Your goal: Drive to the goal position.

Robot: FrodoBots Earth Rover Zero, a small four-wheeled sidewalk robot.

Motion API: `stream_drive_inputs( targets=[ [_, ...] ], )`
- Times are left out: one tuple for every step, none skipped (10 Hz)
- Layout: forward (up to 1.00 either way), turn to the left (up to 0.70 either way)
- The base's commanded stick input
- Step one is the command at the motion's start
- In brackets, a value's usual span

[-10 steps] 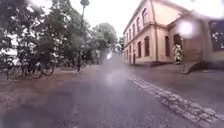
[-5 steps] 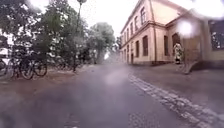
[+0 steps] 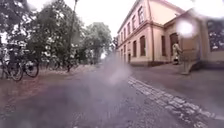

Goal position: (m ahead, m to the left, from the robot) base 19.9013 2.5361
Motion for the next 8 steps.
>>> stream_drive_inputs(
  targets=[
    [0.7, 0.0],
    [0.7, 0.0],
    [0.7, 0.0],
    [0.7, 0.0],
    [0.7, 0.0],
    [0.7, 0.0],
    [0.7, 0.0],
    [0.7, 0.0]
  ],
)
